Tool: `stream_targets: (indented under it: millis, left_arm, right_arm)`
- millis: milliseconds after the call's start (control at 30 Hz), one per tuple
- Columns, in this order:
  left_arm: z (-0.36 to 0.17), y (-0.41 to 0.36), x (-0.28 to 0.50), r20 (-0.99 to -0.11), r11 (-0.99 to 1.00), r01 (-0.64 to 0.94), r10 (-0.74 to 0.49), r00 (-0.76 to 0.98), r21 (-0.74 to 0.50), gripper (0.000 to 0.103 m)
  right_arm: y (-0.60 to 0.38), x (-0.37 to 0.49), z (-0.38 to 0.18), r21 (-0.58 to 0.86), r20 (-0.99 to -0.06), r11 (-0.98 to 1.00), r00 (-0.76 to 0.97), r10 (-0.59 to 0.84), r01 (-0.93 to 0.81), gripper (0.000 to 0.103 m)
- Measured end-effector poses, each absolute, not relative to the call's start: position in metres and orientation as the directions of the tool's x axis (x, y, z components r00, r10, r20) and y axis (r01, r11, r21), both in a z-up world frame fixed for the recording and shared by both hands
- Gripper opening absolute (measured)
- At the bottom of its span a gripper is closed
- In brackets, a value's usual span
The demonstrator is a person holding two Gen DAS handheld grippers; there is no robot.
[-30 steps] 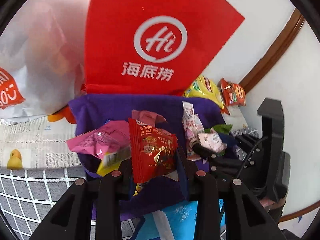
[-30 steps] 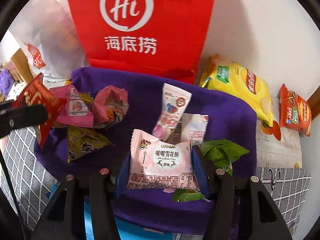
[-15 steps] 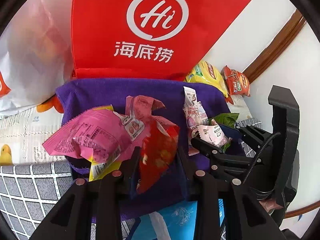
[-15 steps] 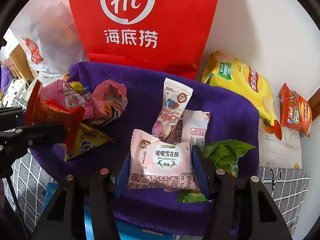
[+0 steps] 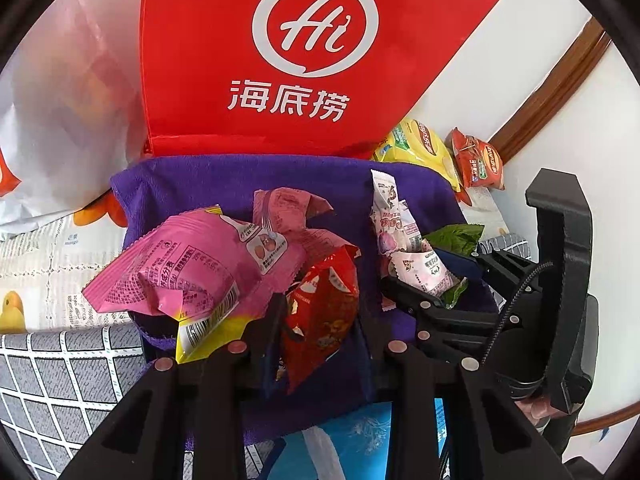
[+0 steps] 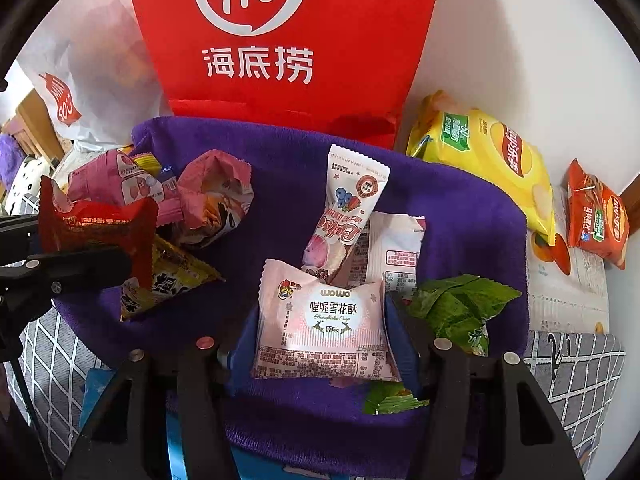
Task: Organize snacks
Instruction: 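Lower both packets onto the purple towel and open both grippers, then lift both grippers away from the towel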
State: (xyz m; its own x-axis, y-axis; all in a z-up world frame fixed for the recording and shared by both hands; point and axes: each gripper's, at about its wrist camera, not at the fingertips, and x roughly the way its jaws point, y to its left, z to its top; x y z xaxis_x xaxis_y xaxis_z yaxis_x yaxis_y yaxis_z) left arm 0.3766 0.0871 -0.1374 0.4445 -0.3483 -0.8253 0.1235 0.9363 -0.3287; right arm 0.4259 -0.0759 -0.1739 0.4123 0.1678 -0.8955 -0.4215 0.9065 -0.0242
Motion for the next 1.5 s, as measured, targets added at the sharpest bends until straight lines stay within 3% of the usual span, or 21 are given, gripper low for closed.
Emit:
stream_targets:
  millis: [933, 1233, 1500]
  left_arm:
    - [-0.151, 0.077, 0.383, -0.865, 0.951, 0.135, -0.311, 0.395, -0.280, 0.028]
    - [-0.148, 0.074, 0.379, -0.873, 0.955, 0.143, -0.297, 0.387, -0.261, 0.037]
    - [-0.143, 0.080, 0.376, -0.883, 0.964, 0.132, -0.263, 0.389, -0.229, 0.058]
  right_arm:
    - [-0.072, 0.426, -0.177, -0.027, -0.893, 0.908, 0.418, 0.167, -0.419, 0.064]
    - [-0.072, 0.423, -0.171, -0.003, -0.890, 0.903, 0.414, 0.194, -0.430, 0.069]
    - [-0.074, 0.419, -0.163, -0.006, -0.882, 0.910, 0.431, 0.190, -0.415, 0.076]
